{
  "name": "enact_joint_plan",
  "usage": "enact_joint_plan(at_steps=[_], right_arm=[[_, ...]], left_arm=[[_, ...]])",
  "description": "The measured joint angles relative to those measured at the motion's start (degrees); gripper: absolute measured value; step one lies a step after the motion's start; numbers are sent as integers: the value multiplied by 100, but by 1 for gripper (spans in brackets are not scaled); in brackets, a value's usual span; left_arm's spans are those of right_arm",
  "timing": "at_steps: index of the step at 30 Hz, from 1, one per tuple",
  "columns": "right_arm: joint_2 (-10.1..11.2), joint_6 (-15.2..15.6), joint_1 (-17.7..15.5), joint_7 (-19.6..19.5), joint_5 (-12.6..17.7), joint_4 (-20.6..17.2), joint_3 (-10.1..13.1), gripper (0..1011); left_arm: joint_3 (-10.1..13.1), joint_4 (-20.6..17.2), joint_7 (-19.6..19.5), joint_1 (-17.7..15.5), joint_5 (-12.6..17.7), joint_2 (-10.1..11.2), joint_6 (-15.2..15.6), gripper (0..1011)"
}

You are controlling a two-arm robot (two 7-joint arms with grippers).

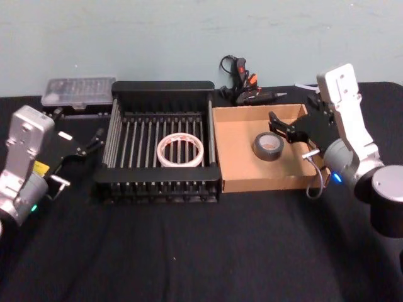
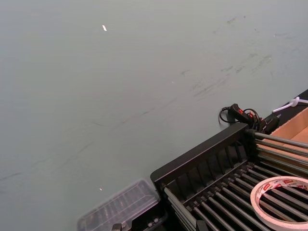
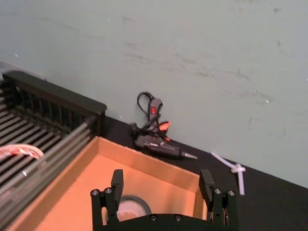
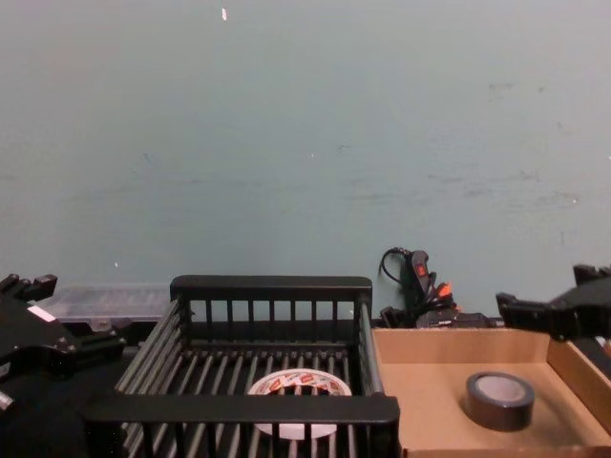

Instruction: Pick up the white tape and place it into the black box , Pick up the silver tape and place it into the brown box.

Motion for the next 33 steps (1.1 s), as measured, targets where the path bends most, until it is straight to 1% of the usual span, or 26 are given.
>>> enact_joint_plan(at_steps=[3,4,7,9,13,14,17,23,33], right_arm=[[-12,-166,-74,-78,-129,118,32,1002],[-12,-166,-74,-78,-129,118,32,1002],[-35,-348,-111,-140,-236,229,42,1002],[-67,-563,-137,-205,-344,354,45,1002],[-91,-756,-155,-252,-457,468,35,1002],[-104,-843,-163,-278,-524,527,22,1002],[-130,-944,-171,-300,-615,608,14,1002],[-182,-1004,-174,-299,-748,684,26,1002],[-177,-1005,-173,-296,-746,680,27,1002]], left_arm=[[0,0,0,0,0,0,0,1001],[0,0,0,0,0,0,0,1001],[0,0,0,0,0,0,0,1001],[0,0,0,0,0,0,0,1001],[0,0,0,0,0,0,0,1001],[0,0,0,0,0,0,0,1001],[0,0,0,-1,0,0,0,1001],[0,0,0,0,0,0,0,1001],[0,0,0,0,0,0,0,1001]])
